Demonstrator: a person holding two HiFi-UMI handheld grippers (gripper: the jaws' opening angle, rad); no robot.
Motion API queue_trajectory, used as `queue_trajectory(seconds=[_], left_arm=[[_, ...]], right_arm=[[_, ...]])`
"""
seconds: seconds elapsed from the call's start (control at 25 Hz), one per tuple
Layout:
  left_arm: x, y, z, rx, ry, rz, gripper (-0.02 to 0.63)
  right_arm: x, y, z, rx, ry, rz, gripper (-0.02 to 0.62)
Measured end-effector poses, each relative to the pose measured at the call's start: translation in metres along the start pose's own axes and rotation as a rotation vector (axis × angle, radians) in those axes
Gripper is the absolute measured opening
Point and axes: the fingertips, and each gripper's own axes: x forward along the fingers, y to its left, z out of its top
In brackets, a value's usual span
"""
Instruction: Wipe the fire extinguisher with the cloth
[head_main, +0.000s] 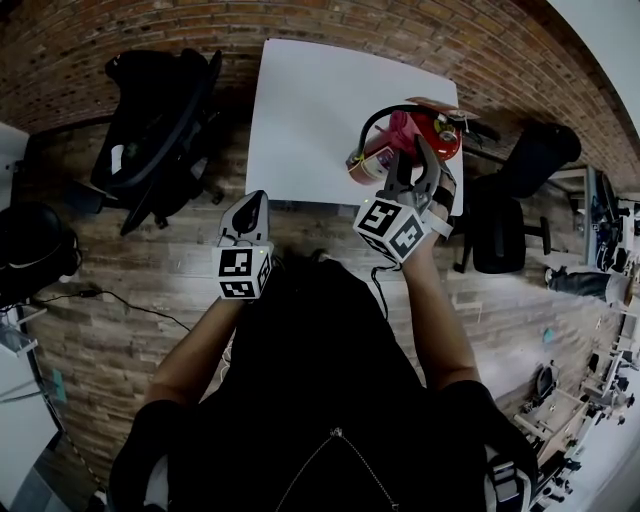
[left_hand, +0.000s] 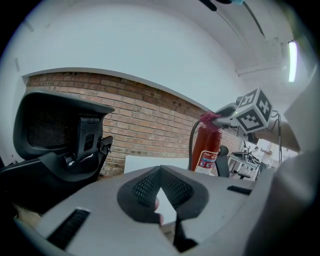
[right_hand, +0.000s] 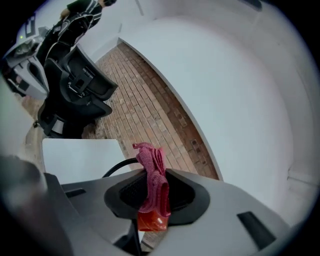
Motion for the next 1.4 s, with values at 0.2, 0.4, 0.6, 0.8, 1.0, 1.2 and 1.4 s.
queue_trajectory(seconds=[0.2, 0.4, 0.6, 0.8, 1.0, 1.2, 1.4], left_arm=[[0.0, -0.003, 0.0, 0.004, 0.0, -0.004, 0.03], [-0.003, -0.009, 0.001, 0.018, 0.001, -0.003, 0.031], [-0.007, -0.01, 0.005, 0.029, 0.004, 0.022, 0.03], [-0.003, -0.015, 0.009, 0.033, 0.004, 0.064, 0.031], [0.009, -0.048, 0.013, 0.04, -0.01, 0.071, 0.03], [0.021, -0.082, 0.013, 0.043, -0.011, 0.07, 0.031], [0.029, -0.107, 0.015, 0.05, -0.017, 0.084, 0.03]], right_arm=[[0.002, -0.01, 0.01, -0.133, -0.076, -0.095, 0.104], [0.017, -0.008, -0.003, -0.204, -0.087, -0.126, 0.104], [0.014, -0.002, -0.01, -0.196, -0.083, -0.096, 0.104], [0.003, -0.004, -0.023, -0.204, -0.121, -0.071, 0.104], [-0.011, -0.007, -0.038, -0.233, -0.185, -0.028, 0.104], [-0.023, -0.012, -0.057, -0.25, -0.234, 0.002, 0.104], [-0.025, -0.026, -0.084, -0.27, -0.253, 0.004, 0.104]])
